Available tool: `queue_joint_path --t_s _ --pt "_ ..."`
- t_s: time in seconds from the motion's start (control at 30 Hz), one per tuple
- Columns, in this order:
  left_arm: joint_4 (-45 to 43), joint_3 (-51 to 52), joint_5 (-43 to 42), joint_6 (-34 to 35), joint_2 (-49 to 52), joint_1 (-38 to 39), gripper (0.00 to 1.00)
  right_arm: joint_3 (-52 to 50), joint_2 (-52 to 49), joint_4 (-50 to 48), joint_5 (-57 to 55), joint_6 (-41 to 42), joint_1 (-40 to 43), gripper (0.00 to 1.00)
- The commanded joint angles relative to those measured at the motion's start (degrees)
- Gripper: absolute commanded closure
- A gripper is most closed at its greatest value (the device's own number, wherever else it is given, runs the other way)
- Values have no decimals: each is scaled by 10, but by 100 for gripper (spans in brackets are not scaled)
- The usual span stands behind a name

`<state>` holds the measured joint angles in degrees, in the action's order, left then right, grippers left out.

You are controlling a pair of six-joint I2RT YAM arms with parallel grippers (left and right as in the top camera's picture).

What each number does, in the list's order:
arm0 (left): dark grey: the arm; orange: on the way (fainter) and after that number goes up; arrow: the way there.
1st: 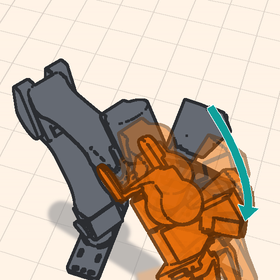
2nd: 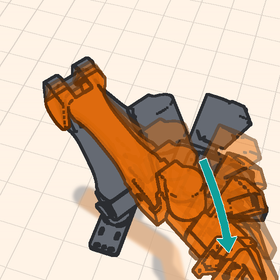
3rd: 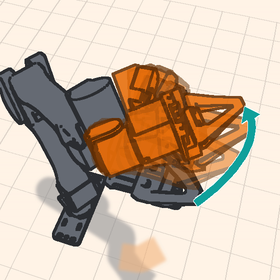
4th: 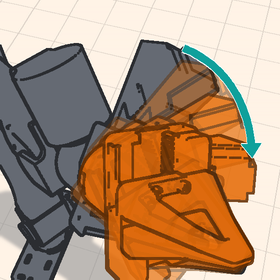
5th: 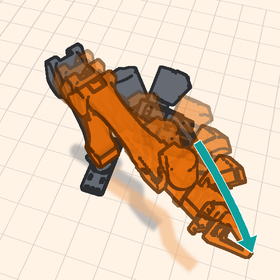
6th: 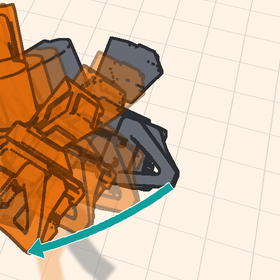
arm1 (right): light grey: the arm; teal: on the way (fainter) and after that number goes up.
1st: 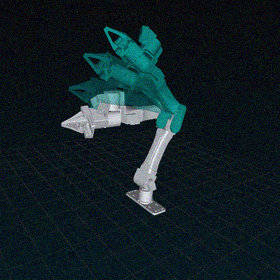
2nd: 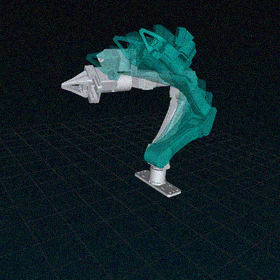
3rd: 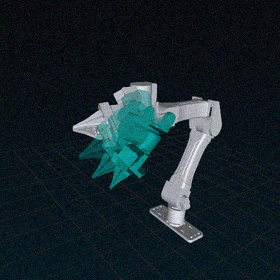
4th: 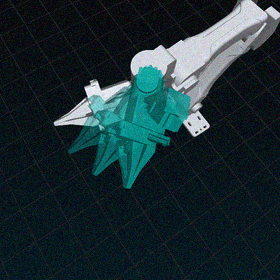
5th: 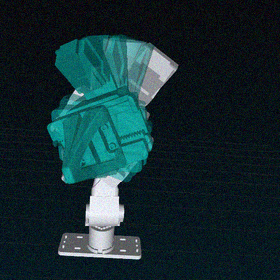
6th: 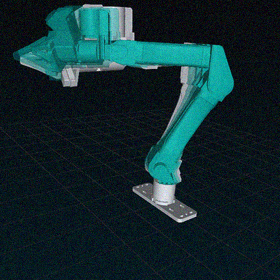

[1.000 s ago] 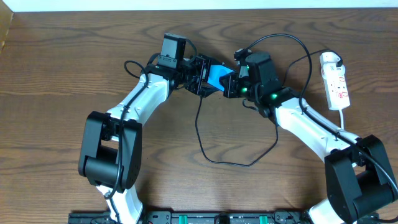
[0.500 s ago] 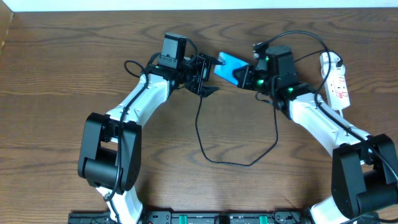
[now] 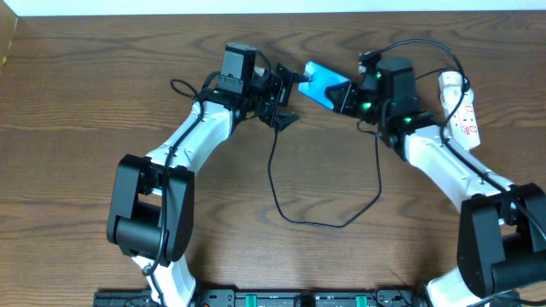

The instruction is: Plug charger to phone and switch on socket

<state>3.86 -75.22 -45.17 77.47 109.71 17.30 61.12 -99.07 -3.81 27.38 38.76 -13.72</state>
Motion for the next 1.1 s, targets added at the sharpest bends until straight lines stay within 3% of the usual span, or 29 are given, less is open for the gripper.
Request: queue_joint_path --t_s 0.0,0.33,0.57,0.7,1.07 --pt "-36 -2 -24 -102 -13 -2 9 10 -2 -30 71 63 25 99" --pt "-140 -2 -23 -110 -13 -2 9 10 -2 -140 133 303 48 99" --pt "-180 -2 -3 -110 -13 -2 10 10 -2 -142 133 470 35 99" --pt "-188 -2 20 -94 -13 -2 15 10 -2 -142 130 548 19 99" --pt "-188 -2 44 -36 -13 -2 30 10 -2 -140 52 559 -49 98"
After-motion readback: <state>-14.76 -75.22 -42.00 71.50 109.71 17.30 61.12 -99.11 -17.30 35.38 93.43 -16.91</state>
